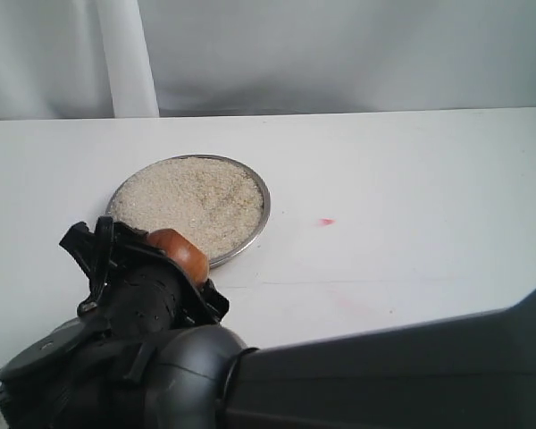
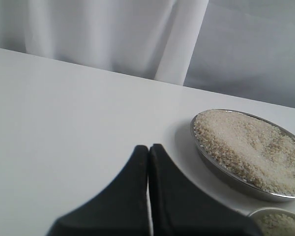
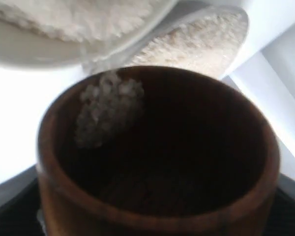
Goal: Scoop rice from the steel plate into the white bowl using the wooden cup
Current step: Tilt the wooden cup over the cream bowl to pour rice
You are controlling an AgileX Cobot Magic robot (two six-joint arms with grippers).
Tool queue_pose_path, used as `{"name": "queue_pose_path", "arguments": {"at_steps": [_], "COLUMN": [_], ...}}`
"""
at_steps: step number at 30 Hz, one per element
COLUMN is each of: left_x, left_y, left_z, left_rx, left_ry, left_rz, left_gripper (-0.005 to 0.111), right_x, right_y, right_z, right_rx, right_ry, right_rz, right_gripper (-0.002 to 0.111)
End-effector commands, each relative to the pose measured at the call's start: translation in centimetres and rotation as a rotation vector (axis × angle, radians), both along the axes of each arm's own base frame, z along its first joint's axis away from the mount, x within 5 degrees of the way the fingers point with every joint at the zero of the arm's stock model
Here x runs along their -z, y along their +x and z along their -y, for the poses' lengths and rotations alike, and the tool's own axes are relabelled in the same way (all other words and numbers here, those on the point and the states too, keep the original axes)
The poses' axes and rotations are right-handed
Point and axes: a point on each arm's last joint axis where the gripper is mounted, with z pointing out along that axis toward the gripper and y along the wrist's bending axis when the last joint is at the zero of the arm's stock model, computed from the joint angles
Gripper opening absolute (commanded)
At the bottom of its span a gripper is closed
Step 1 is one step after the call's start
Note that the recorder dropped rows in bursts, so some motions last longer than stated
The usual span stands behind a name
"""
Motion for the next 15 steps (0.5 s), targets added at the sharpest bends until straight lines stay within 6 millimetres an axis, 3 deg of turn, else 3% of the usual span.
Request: {"name": "queue_pose_path", "arguments": {"at_steps": [1,5,15], "left_x": [0.01,0.01,0.01], "left_y": [0.02,0.02,0.02], "left_z": [0.04,0.04,0.04], "left_rx": [0.006,0.006,0.006], "left_ry": [-0.005,-0.005,-0.005], "left_rz": [0.005,0.005,0.005], "left_gripper": [0.0,0.0,0.0], "right_x": [-0.23,-0.99,-0.88], "right_y": [-0.53,-0.02,-0.09], "right_z": [0.05,-0.17,-0.04], "right_rx": [-0.003,-0.015,-0.014], "right_ry": [0.009,0.035,0.009], "right_rz": [-0.06,0.041,0.027], "right_gripper": [0.0,0.0,0.0]}}
